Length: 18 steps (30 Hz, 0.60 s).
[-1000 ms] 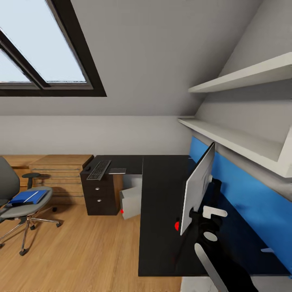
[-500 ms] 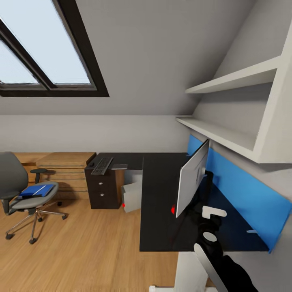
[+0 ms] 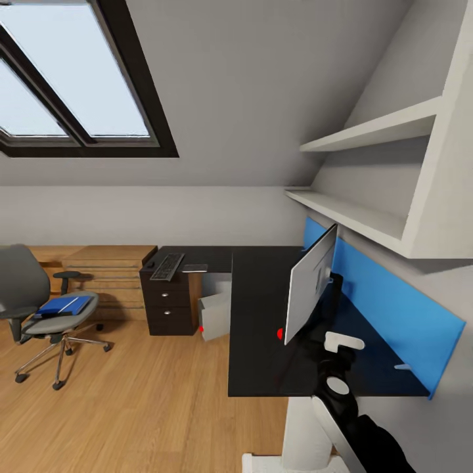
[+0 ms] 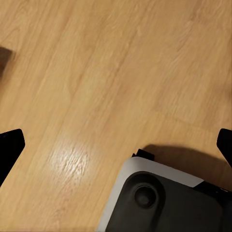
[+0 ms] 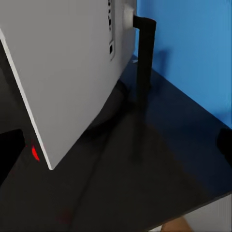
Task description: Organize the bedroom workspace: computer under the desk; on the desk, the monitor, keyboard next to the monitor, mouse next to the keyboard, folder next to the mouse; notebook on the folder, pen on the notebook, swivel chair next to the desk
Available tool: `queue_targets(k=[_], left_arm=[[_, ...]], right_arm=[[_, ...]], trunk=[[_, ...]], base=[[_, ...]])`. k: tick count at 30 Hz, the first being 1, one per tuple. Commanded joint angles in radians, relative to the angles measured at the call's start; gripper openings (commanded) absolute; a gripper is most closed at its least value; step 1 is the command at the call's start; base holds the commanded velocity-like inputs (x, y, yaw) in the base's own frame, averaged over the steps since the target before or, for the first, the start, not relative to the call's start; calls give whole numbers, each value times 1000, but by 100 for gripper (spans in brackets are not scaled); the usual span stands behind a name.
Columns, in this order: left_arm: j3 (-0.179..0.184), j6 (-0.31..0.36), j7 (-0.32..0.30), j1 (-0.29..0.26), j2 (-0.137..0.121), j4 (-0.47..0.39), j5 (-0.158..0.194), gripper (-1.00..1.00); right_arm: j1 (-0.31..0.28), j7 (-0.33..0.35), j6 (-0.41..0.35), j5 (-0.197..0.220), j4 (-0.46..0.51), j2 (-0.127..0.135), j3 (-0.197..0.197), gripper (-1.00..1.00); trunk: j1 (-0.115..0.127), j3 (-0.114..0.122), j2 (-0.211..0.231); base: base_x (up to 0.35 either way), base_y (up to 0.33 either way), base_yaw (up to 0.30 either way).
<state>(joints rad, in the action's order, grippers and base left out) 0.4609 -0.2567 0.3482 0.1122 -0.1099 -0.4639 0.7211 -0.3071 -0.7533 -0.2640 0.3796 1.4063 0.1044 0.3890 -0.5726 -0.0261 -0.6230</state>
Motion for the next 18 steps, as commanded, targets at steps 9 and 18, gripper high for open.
queue_targets(k=[9, 18], left_arm=[[8, -4, 8, 0, -2, -2, 8, 100], [8, -4, 8, 0, -4, -2, 8, 100]], right_arm=[[-14, -5, -4, -18, -1, -72, 65, 100], [-105, 24, 51, -199, -281, -189, 76, 100]], trunk=[[0, -2, -2], [0, -2, -2]], base=[[-4, 1, 0], [0, 0, 0]])
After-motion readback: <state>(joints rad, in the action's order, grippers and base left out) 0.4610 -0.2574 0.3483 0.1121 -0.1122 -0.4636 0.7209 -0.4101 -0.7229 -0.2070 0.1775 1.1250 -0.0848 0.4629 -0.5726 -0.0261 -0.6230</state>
